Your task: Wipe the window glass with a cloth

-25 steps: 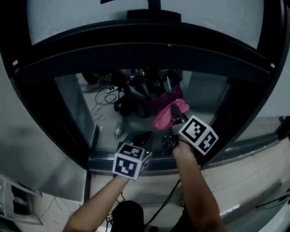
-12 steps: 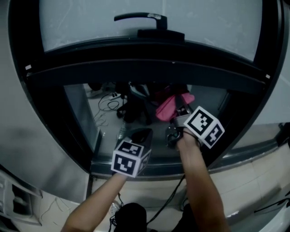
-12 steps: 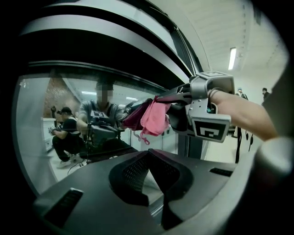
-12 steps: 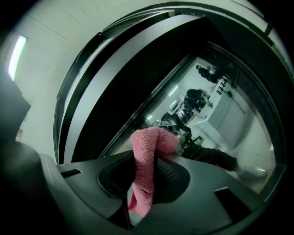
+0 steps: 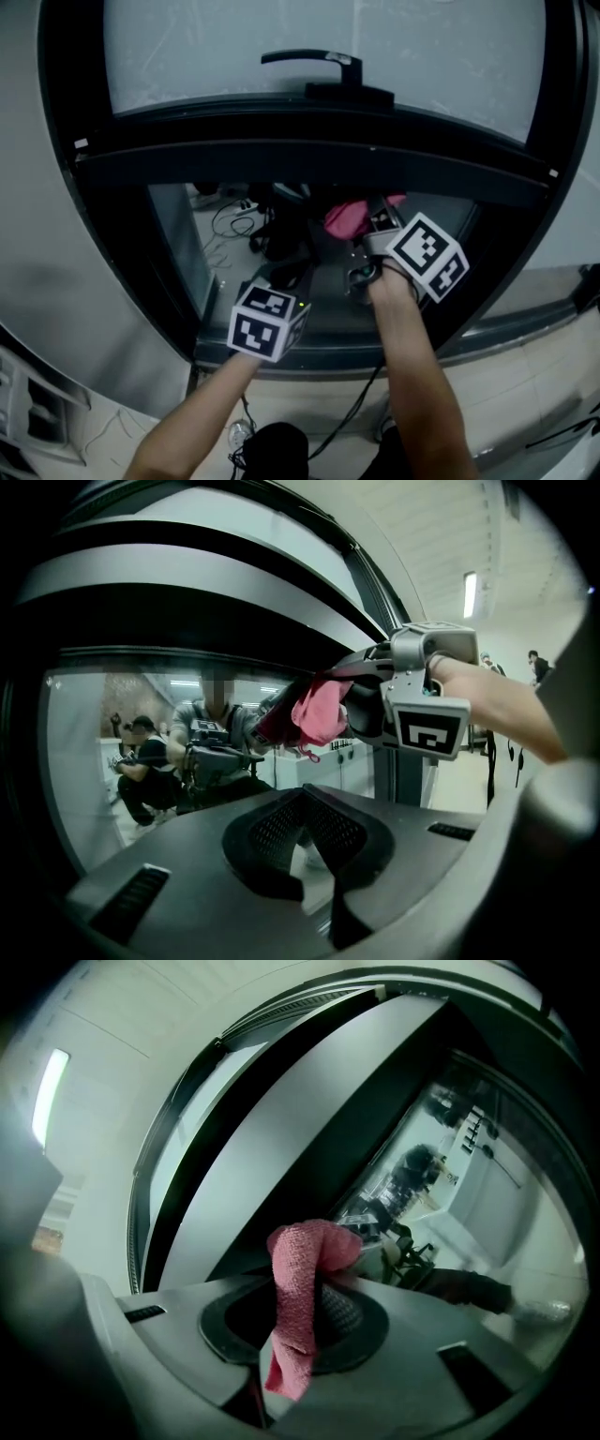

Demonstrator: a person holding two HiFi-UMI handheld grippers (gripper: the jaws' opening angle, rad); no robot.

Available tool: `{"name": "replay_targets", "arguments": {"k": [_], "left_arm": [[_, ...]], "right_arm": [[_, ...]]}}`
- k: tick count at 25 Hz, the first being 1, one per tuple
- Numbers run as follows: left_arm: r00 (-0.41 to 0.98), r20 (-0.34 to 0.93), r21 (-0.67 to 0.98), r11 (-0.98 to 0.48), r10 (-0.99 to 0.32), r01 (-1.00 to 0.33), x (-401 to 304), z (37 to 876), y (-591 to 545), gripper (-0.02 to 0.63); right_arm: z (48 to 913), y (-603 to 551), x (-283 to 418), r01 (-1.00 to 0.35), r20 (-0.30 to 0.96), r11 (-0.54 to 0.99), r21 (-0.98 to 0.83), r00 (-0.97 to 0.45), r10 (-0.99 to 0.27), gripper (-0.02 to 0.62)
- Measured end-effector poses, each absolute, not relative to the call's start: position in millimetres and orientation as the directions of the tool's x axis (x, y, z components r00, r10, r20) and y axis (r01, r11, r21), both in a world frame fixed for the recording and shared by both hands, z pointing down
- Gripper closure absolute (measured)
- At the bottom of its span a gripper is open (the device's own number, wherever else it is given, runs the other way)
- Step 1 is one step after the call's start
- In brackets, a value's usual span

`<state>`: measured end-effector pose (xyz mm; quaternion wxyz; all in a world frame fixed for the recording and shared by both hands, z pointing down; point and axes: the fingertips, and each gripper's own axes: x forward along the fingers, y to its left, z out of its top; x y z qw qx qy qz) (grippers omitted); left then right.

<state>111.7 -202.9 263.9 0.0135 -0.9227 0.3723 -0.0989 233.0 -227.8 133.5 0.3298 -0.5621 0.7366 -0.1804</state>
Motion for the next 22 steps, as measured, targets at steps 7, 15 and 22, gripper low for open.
{"name": "replay_targets", "arguments": {"k": [7, 15, 22], "left_arm": [[0.665, 0.148, -0.145, -0.681, -0.733, -0.718, 70, 243, -214, 0.606], [0.633, 0.131, -0.17, -0.646, -0.763, -0.744, 24, 229, -225, 0.606], [0.614, 0.139, -0.168, -0.63, -0.777, -0.758, -5, 226, -233, 0.606]], "right_arm": [[132, -232, 191, -0.662, -0.306, 0.362, -0.656, -0.206, -0.93, 0.534], [131, -238, 144, -0.638, -0.327, 0.41, -0.651, -0.252, -0.911, 0.534], [134, -243, 121, -0.634, -0.342, 0.433, -0.64, -0.27, -0.9, 0.534]]}}
